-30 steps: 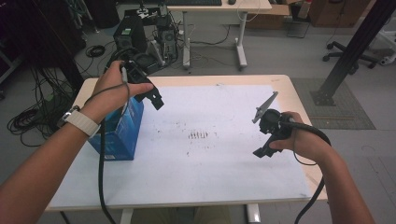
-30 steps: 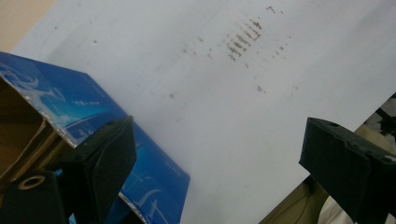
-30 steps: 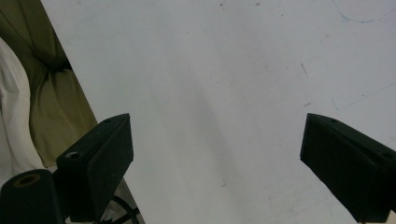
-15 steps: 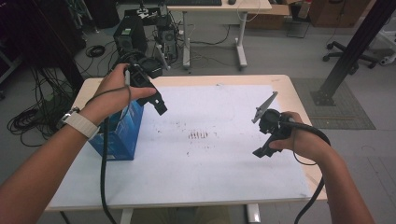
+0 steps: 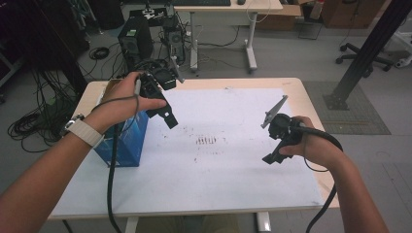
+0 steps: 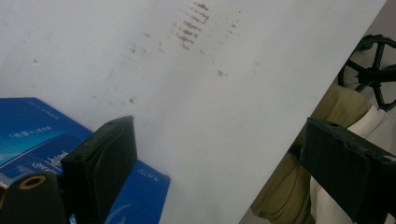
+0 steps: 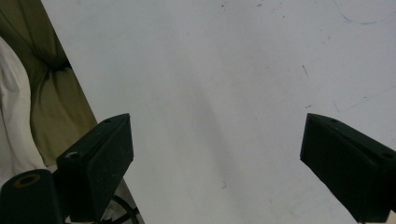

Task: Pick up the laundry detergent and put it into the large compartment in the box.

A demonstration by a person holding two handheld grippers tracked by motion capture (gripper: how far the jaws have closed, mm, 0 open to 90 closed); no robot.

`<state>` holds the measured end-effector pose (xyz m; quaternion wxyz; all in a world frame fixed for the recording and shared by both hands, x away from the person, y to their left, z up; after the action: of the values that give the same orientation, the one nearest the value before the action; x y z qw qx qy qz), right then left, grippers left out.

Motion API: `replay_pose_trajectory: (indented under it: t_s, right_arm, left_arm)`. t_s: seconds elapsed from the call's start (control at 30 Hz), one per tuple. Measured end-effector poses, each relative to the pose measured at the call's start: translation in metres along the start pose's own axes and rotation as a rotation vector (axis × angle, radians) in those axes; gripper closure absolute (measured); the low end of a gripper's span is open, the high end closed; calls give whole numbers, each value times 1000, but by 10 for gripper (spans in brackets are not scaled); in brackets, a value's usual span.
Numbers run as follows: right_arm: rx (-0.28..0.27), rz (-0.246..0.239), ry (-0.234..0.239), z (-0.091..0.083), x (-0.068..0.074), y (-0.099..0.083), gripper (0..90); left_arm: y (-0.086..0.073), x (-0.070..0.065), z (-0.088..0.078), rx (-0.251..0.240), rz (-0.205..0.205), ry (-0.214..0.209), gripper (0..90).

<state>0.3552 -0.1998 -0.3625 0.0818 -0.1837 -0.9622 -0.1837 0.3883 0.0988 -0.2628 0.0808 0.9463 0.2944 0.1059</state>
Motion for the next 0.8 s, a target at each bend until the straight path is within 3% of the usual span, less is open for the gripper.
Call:
replay_pose_trajectory:
  t_s: [0.1,0.8]
  right_arm:
    - [0,1,-2,-1,0,0,97]
    - [-3,-2,-7,-2,4,1,97]
  left_arm:
    - [1,-2,1,-5,25,-4,112]
    - [0,-2,-1,-23,9,1,112]
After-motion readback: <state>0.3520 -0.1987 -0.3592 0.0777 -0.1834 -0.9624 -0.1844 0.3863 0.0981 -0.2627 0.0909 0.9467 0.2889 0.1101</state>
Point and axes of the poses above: each handheld gripper's, and its own axes: z roughly forward along the jaws, y roughly out of its top, x roughly to its left, the point moved 7 cm from there along z, roughly forward along the jaws, and after that the axes turned 12 degrees about y, right-handed, at the moved point
